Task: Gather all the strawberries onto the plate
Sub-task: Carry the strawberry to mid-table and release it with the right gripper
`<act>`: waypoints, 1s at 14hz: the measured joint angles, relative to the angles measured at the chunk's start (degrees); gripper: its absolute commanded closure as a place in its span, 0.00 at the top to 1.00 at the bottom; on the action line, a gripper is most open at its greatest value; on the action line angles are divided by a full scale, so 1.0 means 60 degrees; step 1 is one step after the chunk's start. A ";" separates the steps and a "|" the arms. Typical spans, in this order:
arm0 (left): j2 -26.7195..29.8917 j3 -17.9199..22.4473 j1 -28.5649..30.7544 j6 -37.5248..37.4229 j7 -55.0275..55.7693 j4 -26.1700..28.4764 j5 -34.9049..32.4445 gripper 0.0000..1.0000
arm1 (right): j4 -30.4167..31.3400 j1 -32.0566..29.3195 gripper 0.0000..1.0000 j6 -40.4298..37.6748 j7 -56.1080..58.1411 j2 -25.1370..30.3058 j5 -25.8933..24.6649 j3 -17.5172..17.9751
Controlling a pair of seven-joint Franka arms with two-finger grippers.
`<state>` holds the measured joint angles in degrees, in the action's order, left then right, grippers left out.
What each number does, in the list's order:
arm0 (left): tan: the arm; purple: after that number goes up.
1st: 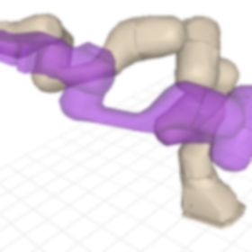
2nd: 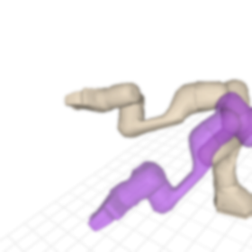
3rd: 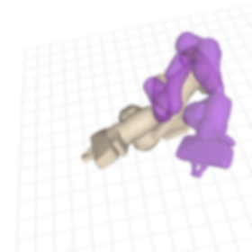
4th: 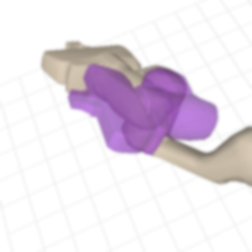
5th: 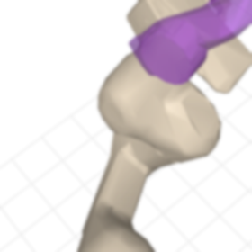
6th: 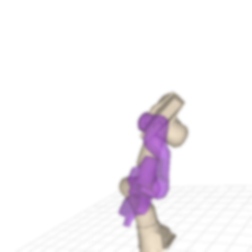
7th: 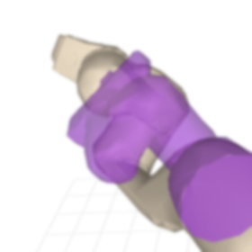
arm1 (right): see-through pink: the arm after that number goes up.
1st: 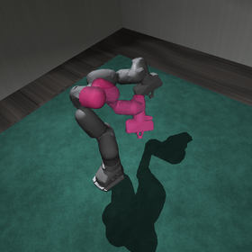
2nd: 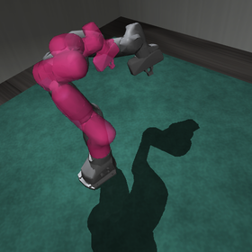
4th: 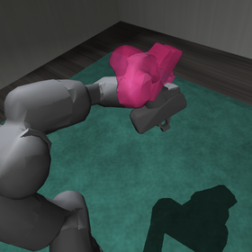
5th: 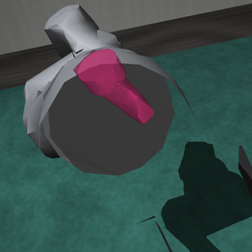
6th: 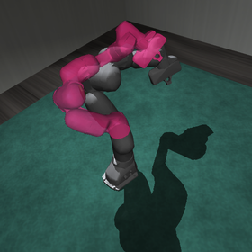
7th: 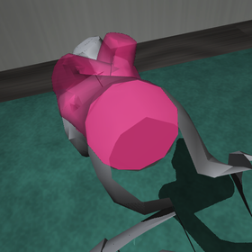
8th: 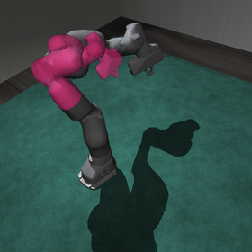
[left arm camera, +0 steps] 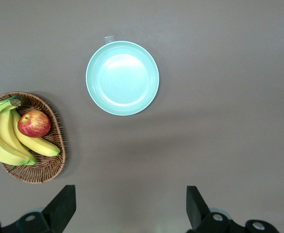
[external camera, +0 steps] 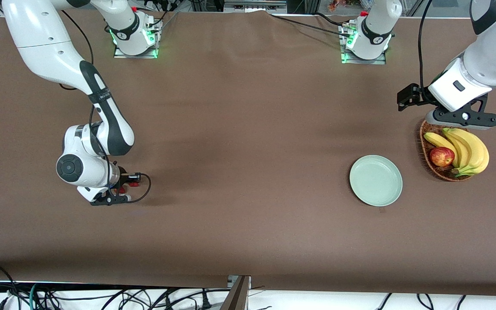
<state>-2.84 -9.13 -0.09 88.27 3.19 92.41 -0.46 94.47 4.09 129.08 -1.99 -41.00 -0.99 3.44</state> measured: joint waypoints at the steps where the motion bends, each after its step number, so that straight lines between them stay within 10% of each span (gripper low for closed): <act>1: 0.0000 0.0000 0.0000 0.0000 0.0000 0.0000 0.0000 1.00 | -0.0048 0.0007 0.09 0.0070 -0.0003 0.0005 0.0002 0.0015; 14: 0.0000 0.0004 0.0001 0.0000 0.0000 0.0000 0.0000 1.00 | -0.1647 0.5466 0.09 0.0935 -0.8779 -0.0326 0.0009 0.0249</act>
<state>-2.84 -9.10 -0.08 88.28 3.19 92.41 -0.46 84.59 36.88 134.69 -54.66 -42.95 -0.93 4.93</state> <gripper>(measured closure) 0.000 0.665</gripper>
